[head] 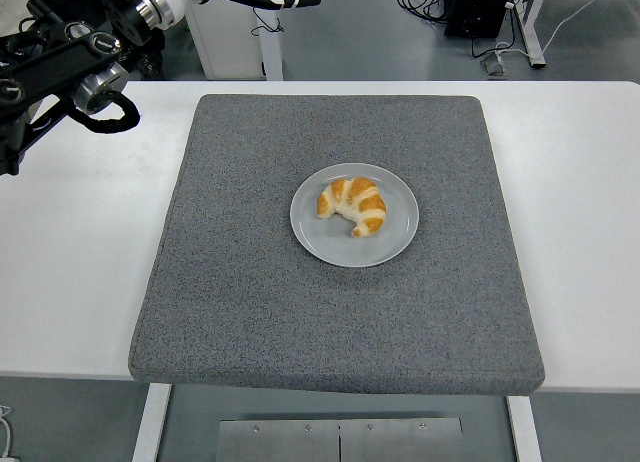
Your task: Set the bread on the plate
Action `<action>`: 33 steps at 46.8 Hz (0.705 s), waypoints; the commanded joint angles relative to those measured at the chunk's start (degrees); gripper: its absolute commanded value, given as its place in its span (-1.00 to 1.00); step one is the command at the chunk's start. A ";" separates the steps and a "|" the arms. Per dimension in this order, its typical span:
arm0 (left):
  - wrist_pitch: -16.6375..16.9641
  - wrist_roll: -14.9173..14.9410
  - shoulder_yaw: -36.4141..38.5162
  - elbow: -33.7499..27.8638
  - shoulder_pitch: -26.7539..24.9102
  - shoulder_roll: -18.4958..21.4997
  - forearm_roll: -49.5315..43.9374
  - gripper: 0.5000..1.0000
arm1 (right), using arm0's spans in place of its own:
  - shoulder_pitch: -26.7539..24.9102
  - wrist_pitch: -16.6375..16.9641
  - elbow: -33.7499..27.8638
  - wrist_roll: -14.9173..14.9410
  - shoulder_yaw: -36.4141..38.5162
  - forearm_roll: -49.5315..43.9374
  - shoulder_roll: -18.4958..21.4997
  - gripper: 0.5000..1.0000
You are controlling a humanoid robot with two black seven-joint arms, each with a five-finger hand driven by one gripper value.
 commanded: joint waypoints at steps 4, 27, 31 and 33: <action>0.04 0.43 -4.53 1.45 4.36 -0.45 -5.17 0.89 | 0.00 0.00 0.00 0.00 0.00 0.00 0.00 1.00; 0.04 3.95 -23.08 9.89 17.55 -8.27 -11.95 0.90 | 0.00 0.00 0.00 0.00 0.00 0.00 0.00 1.00; -0.23 4.21 -24.84 12.79 18.87 -9.85 -13.00 0.90 | 0.00 0.00 0.00 0.00 0.00 0.00 0.00 1.00; -0.49 4.65 -25.28 13.67 19.14 -10.73 -13.88 0.90 | 0.00 0.00 0.00 0.00 0.00 0.00 0.00 1.00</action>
